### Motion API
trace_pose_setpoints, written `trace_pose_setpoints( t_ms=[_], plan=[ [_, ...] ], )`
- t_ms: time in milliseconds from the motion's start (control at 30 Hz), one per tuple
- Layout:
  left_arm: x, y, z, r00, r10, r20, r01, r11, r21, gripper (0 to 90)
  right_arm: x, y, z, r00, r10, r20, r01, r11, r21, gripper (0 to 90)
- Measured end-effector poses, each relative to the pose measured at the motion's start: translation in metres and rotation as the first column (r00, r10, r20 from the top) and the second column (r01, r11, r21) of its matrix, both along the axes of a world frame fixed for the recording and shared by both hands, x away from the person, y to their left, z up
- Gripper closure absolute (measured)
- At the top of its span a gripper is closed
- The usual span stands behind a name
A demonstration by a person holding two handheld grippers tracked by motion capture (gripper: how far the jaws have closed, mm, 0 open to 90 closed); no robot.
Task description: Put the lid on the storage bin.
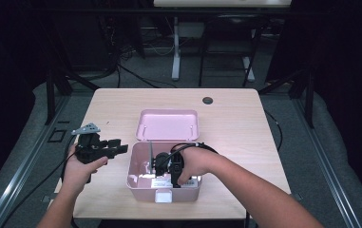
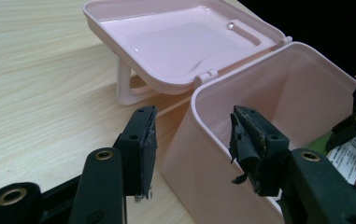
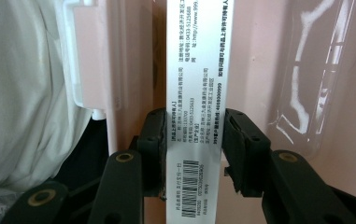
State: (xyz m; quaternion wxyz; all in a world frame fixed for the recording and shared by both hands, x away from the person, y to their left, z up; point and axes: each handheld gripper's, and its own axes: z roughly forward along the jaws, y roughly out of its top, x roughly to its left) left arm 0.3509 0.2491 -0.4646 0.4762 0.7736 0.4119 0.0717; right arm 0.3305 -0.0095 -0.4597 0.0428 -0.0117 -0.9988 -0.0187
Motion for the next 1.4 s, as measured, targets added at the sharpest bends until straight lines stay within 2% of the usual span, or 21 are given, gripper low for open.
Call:
trace_pose_setpoints(
  t_ms=[233,433,567,933,1200,1400],
  plan=[
    [0.0,0.001,0.001,1.0,0.002,0.0,-0.002,1.0,0.0,50.5,0.001,-0.001,0.002,0.9998,-0.02,-0.002,0.02,0.9998,0.006,59.8],
    [0.0,0.001,0.001,1.0,0.003,0.001,-0.003,1.0,-0.002,50.5,0.001,-0.003,0.011,0.9988,-0.049,-0.008,0.049,0.9986,0.023,60.3],
    [0.0,0.001,0.001,1.0,0.0,0.003,0.0,1.0,0.001,50.5,0.001,-0.005,0.008,0.9987,-0.05,0.004,0.05,0.9987,0.009,60.4],
    [0.0,0.002,0.001,1.0,-0.002,-0.005,0.002,1.0,0.007,50.5,0.003,-0.01,0.003,0.9952,-0.097,-0.011,0.097,0.9952,0.006,59.9],
    [0.0,0.0,0.0,1.0,0.0,0.0,0.0,1.0,0.002,50.5,0.001,-0.009,0.004,0.995,-0.099,-0.009,0.099,0.9951,0.0,60.0],
    [0.0,0.001,0.0,1.0,0.001,0.0,-0.001,1.0,0.001,50.5,0.003,-0.014,0.011,0.991,-0.131,-0.027,0.132,0.9909,0.027,61.6]
  ],
)
